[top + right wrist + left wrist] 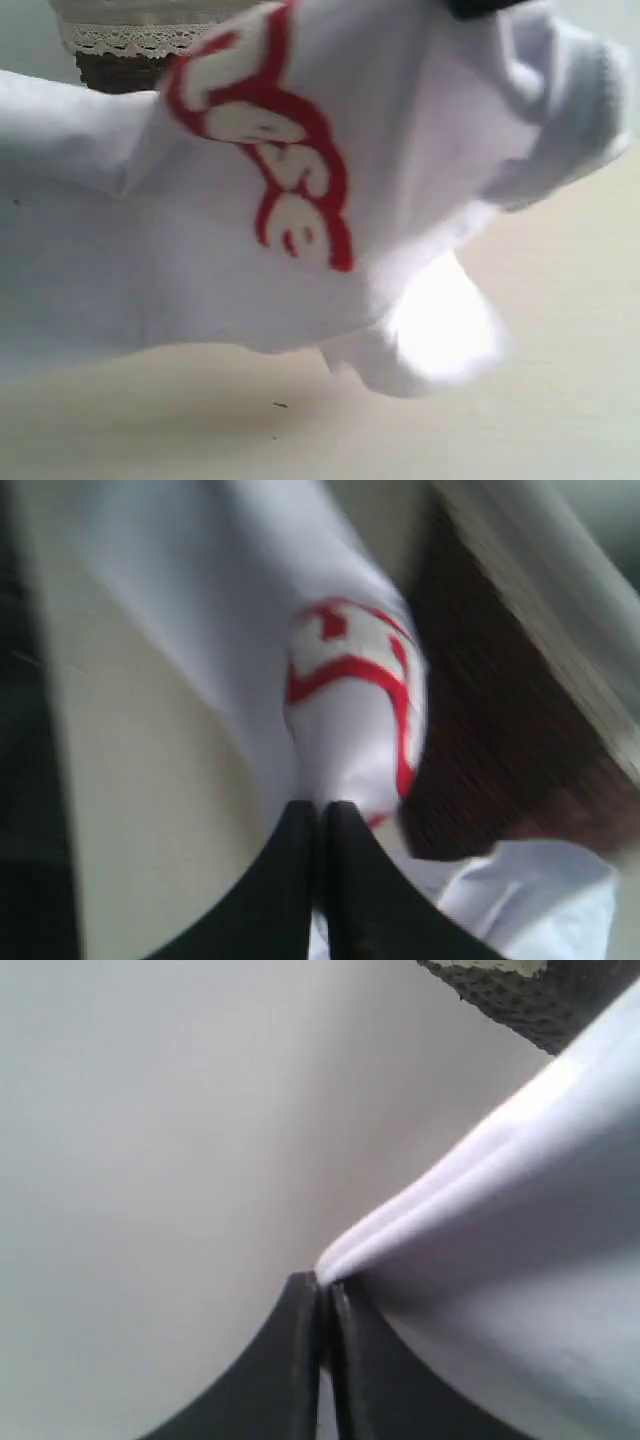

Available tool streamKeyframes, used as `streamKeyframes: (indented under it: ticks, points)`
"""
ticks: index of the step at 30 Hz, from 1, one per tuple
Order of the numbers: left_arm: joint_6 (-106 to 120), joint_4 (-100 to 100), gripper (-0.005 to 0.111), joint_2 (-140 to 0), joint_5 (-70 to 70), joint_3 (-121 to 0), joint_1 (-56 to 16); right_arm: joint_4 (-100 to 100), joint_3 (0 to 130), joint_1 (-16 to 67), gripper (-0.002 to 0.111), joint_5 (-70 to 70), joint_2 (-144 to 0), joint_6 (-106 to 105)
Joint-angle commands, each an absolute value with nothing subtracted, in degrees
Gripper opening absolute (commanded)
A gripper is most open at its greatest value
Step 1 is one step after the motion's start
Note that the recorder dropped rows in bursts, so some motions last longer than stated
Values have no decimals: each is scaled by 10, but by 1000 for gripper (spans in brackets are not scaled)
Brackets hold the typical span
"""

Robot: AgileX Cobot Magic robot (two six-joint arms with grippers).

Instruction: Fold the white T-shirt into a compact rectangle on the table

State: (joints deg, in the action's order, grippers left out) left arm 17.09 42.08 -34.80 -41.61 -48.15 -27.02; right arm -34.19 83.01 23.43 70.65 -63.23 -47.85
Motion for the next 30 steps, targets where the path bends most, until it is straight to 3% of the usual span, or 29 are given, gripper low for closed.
streamKeyframes:
  ticks: [1,8,16,19,25,30]
  points:
    - [167,429,0,-346,-416,-483,-269,-469,833,233,0,536,-612,-534]
    - [166,419,0,-346,-415,-482,-269,-71,833,233,0,166,-547,-54]
    - [166,411,0,-346,-411,-482,-269,-27,832,233,0,153,-518,-37]
    - [166,411,0,-346,-411,-482,-269,-26,832,233,0,243,-528,-50]
    - [166,410,0,-346,-409,-482,-269,-99,832,233,0,681,-620,-308]
    - [167,410,0,-346,-409,-482,-269,-110,831,233,0,700,-655,-319]
